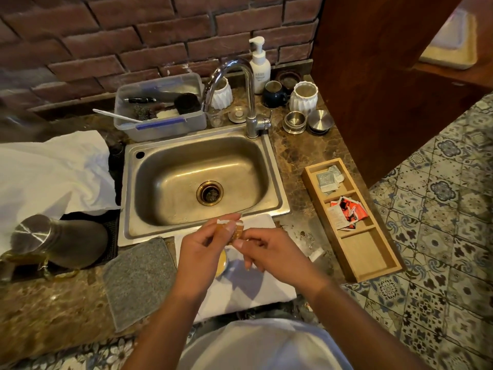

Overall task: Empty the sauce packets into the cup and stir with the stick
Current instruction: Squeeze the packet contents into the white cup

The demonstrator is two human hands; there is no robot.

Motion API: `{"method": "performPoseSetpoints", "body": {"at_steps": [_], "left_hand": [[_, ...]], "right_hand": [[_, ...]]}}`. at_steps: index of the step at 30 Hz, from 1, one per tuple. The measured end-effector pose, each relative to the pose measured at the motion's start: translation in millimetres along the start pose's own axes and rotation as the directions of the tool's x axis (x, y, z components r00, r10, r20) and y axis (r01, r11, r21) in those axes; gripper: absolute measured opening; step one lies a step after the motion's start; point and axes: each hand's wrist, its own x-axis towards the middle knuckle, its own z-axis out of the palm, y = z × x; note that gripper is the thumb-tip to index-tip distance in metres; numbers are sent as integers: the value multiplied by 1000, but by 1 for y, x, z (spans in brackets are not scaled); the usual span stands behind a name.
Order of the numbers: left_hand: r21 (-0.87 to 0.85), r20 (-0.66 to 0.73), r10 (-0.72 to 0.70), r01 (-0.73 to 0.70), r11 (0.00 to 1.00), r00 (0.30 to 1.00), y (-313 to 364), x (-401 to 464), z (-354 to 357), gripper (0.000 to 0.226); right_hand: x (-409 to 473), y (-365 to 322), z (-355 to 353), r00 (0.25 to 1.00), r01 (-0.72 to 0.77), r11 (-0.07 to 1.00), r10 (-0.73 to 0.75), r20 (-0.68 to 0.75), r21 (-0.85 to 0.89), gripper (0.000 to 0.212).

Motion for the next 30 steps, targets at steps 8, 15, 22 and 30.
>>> {"method": "performPoseSetpoints", "body": {"at_steps": [8,15,22,30], "left_hand": [[73,-118,24,-16,997,993,-17,-3,-3,15],[184,-122,83,-59,981,989,-48,-10,-18,12],[192,9,52,-53,980,999,-51,-7,-34,16],[275,80,-101,75,958,992,-73,-3,-50,24]], "right_hand": [[4,0,2,999,52,998,-52,0,-27,18],[6,8,10,999,14,995,-11,35,-94,19],[6,20,31,999,-40,989,34,-40,-145,20],[1,39,46,985,-159,975,145,-95,-156,19]]}}
